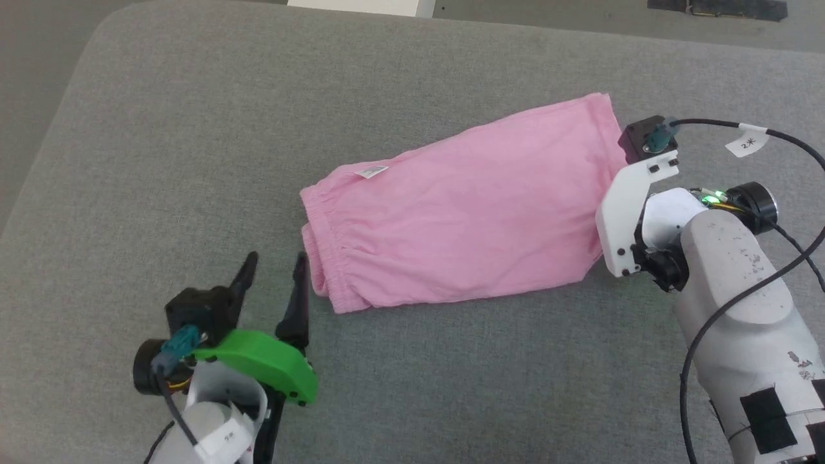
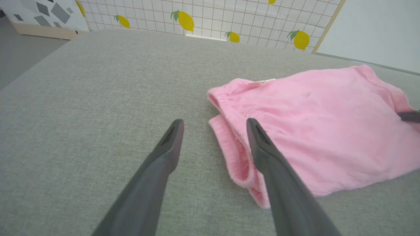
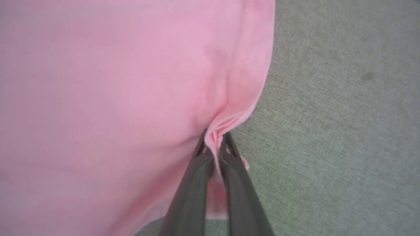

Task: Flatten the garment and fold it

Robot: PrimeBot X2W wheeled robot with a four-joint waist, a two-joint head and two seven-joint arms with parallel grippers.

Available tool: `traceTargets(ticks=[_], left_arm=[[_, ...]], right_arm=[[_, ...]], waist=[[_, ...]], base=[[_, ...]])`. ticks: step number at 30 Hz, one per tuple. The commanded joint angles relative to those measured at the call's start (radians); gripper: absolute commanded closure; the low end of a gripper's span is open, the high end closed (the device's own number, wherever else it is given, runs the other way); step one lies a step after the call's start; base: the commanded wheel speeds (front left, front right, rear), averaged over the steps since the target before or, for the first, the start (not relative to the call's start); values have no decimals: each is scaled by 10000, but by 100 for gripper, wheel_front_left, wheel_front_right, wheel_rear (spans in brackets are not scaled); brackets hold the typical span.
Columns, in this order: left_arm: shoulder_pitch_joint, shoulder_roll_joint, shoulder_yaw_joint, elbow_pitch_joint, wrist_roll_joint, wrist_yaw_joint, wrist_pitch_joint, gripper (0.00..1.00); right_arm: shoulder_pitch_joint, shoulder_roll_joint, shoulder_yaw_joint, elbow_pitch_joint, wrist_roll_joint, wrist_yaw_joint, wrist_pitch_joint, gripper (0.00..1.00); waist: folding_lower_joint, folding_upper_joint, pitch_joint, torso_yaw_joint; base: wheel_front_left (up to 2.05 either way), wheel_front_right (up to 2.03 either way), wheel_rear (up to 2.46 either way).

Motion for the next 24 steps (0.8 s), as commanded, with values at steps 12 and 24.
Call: traceTargets(ticks=[12,24], left_arm=[[-914,653,-902,-722,-360,857,5722,0],[-916,714,-858,501,-1460,291,6907,100]], right_arm=[[306,-68,530,-748,470,-15,-14,100],[420,79,741,-1236,798,-15,-115,100]], waist=[[0,0,-125,-666],[0,0,65,-1140]], base=[[0,0,0],[0,0,0]])
